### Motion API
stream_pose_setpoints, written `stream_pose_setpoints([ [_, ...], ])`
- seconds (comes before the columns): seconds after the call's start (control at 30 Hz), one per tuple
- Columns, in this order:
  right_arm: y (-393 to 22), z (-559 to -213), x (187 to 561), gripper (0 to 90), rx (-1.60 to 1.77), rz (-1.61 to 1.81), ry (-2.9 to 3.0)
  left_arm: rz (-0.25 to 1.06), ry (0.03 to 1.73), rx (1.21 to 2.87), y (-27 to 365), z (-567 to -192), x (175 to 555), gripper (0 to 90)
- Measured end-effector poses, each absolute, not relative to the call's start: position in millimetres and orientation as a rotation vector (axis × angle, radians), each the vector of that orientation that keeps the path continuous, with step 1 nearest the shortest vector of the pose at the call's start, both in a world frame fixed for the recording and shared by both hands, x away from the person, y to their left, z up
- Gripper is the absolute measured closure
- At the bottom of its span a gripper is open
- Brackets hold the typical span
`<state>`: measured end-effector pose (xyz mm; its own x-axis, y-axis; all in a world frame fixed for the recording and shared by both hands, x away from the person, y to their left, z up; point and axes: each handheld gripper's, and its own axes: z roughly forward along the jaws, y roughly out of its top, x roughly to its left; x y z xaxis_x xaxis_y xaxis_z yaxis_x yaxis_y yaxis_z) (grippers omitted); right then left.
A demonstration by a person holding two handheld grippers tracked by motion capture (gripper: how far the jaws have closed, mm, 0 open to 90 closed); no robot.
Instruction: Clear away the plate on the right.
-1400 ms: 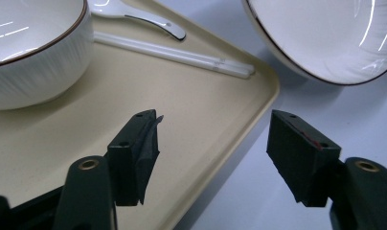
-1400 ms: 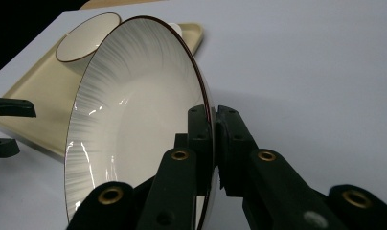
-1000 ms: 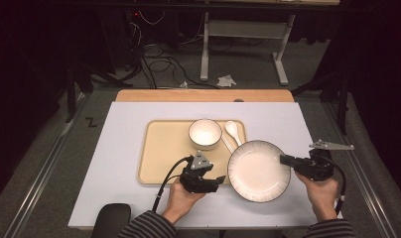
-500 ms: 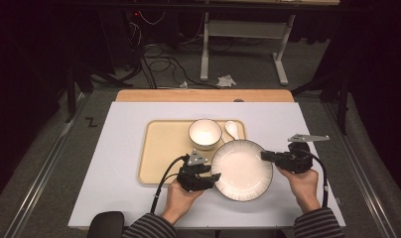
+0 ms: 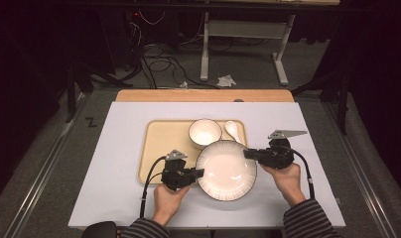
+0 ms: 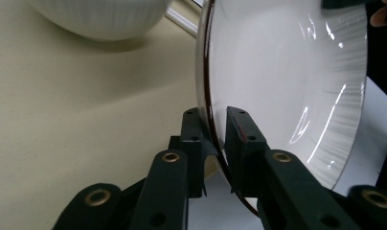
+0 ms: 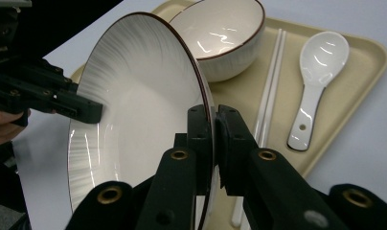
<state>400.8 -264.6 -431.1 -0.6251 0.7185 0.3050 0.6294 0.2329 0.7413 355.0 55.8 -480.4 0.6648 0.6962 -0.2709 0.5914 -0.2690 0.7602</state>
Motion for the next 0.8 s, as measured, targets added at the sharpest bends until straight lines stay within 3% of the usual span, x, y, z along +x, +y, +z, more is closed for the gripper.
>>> stream_pose_setpoints([
  [0.17, -248, -431, 407, 86.6, 1.254, 1.371, 2.438, 0.152, 1.054, 1.957, 66, -481, 354, 81.1],
  [0.43, -227, -434, 413, 85.7, 1.171, 1.378, 2.486, 0.028, 1.167, 1.841, 97, -483, 356, 84.4],
  [0.63, -211, -432, 413, 84.2, 1.109, 1.379, 2.502, 0.098, 1.191, 1.812, 113, -471, 350, 84.7],
  [0.8, -199, -429, 410, 71.6, 1.072, 1.377, 2.525, 0.142, 1.204, 1.760, 128, -466, 346, 84.9],
])
